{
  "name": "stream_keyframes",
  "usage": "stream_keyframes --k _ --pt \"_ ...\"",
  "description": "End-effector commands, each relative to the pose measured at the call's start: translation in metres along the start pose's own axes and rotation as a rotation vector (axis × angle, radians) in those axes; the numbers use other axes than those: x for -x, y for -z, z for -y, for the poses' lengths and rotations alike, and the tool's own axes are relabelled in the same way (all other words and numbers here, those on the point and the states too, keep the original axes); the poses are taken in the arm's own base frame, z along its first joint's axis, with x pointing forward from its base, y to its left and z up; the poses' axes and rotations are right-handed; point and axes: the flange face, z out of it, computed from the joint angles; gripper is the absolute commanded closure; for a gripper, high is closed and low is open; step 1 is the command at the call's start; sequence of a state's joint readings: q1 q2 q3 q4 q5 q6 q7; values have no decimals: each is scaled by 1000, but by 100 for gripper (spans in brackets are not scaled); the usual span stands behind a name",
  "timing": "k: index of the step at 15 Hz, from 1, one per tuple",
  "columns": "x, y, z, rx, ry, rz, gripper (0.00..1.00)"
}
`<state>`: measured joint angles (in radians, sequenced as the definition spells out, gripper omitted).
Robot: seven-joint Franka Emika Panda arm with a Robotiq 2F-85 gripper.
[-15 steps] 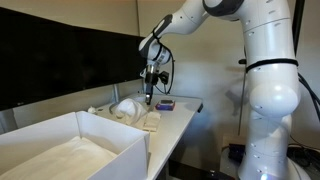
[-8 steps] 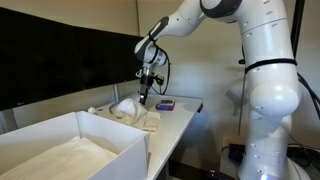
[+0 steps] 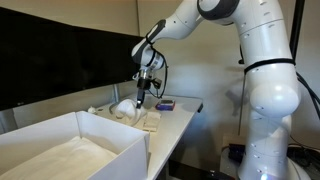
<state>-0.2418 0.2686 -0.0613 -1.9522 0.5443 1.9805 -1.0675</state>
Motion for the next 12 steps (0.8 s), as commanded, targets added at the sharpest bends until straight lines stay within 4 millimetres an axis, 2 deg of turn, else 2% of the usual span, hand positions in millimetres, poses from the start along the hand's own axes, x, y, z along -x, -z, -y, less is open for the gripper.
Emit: stream_keyframes --k 1,5,6,9,10,12 --pt "0 6 1 6 2 -18 61" --pt "14 26 7 -20 -49 25 87" --pt "19 29 10 -34 -63 45 90" --pt "38 36 22 -78 -105 120 96" --pt "42 37 25 -87 -113 142 92" --pt "49 42 29 -99 -133 183 91"
